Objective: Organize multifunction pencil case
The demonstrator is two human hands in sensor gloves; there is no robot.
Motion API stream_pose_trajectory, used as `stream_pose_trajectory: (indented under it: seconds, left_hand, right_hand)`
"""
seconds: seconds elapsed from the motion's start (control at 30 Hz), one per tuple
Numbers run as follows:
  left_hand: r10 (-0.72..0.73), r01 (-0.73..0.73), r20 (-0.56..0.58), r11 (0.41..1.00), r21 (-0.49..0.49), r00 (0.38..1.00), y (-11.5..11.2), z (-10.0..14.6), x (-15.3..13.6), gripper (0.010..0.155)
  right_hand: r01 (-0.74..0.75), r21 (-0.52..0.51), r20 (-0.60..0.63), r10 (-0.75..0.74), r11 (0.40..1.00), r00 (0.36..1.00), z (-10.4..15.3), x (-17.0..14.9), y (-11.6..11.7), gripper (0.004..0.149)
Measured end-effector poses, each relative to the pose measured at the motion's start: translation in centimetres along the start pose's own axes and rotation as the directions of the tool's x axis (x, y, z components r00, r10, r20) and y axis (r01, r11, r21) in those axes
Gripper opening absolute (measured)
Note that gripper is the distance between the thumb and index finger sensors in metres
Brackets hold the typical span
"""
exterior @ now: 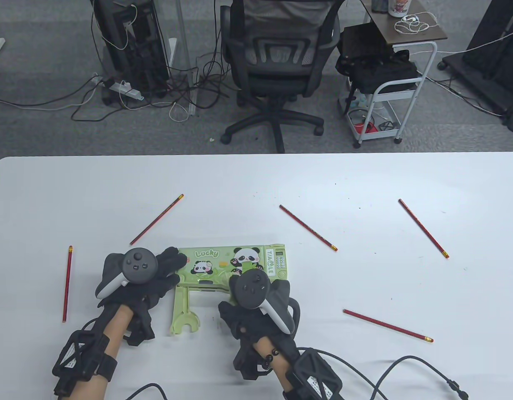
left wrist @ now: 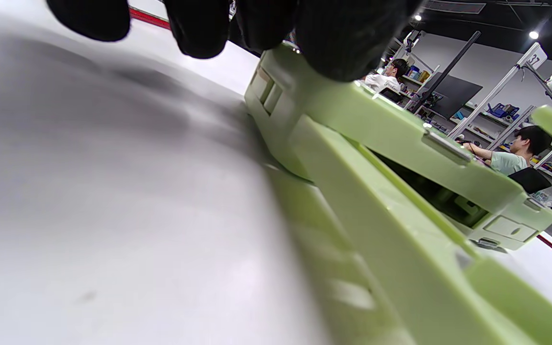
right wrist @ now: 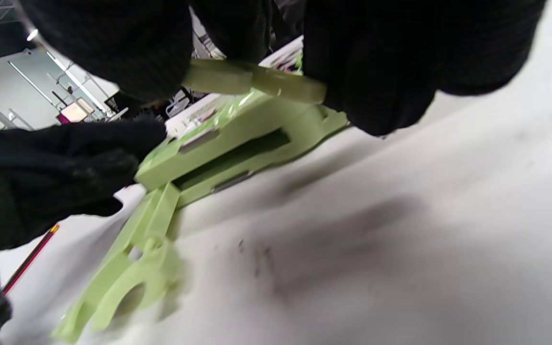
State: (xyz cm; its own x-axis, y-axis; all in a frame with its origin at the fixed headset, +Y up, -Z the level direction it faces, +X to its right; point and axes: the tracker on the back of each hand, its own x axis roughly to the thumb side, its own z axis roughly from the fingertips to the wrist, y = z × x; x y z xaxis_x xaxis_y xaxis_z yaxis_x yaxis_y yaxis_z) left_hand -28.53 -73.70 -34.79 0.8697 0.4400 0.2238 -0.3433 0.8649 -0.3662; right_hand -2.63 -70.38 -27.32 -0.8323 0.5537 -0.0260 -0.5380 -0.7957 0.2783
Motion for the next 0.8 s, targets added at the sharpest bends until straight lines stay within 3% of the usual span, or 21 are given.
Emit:
stream_pose_trajectory:
  seconds: [0.4,0.8]
  left_hand:
    - [0.016,-0.016,-0.001,1.000,-0.011,1.000,0.0,0.0,-0.1,0.055]
    - [0.007,-0.007,-0.001,1.000,-0.014,1.000,0.1,0.0,-0.1,0.055]
  right_hand:
    - [-0.008,0.128,0.021,0.005,0.992,1.000,-0.5,3.8,3.9,0.070]
    - [-0.147,0.127,0.055,0.141,0.981,0.988,-0.7,6.5,6.3,0.069]
